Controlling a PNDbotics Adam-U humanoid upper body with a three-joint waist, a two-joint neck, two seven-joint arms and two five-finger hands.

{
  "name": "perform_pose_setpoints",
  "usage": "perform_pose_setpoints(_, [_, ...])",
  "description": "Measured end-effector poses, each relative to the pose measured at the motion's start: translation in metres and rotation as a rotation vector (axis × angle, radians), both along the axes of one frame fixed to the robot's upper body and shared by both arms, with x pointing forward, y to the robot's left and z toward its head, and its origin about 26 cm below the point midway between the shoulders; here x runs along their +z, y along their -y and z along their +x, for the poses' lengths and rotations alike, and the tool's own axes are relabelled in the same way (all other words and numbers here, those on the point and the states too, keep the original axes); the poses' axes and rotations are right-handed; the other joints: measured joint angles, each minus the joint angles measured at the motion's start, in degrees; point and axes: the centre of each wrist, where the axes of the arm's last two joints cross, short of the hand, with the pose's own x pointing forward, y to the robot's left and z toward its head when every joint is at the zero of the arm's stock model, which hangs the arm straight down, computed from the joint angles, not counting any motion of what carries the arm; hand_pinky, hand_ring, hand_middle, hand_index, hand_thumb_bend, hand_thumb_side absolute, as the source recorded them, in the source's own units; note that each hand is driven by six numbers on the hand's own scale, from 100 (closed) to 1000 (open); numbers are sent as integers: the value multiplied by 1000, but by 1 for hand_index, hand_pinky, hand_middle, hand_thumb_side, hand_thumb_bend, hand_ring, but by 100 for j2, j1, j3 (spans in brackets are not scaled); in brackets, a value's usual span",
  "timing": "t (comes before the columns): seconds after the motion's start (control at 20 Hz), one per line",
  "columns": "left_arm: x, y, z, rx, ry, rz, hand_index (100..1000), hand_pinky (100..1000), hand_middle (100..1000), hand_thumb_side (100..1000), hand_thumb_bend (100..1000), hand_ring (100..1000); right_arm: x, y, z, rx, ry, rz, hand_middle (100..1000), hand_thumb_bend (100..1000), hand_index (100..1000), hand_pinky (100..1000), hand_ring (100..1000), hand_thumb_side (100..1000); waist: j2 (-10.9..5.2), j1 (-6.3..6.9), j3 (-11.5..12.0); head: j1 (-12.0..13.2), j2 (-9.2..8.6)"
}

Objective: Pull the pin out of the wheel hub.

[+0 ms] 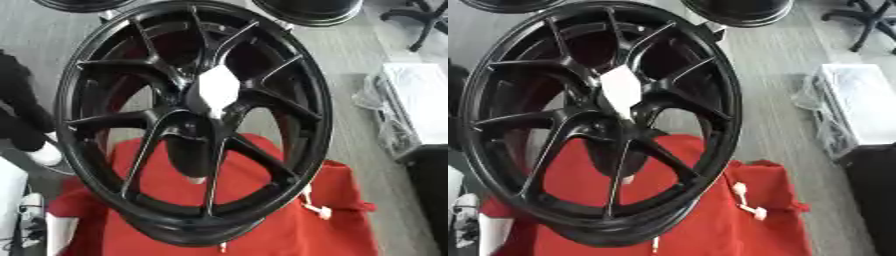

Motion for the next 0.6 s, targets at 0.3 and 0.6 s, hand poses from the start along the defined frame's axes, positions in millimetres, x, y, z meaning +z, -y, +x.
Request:
perform_pose_setpoints(0.3, [4, 2, 3, -9, 15, -2, 830, 874, 816, 851, 100, 830, 17, -65, 18, 222, 382, 250, 709, 100, 811, 830, 715, 378, 36, 38, 60, -135, 0])
perform_pose_setpoints(0.6, [8, 8, 7, -34, 28, -13, 830, 873, 816, 845, 100, 829, 19, -115, 35, 482, 565, 495, 664, 100, 771, 811, 669, 377, 68, 100, 125, -155, -1])
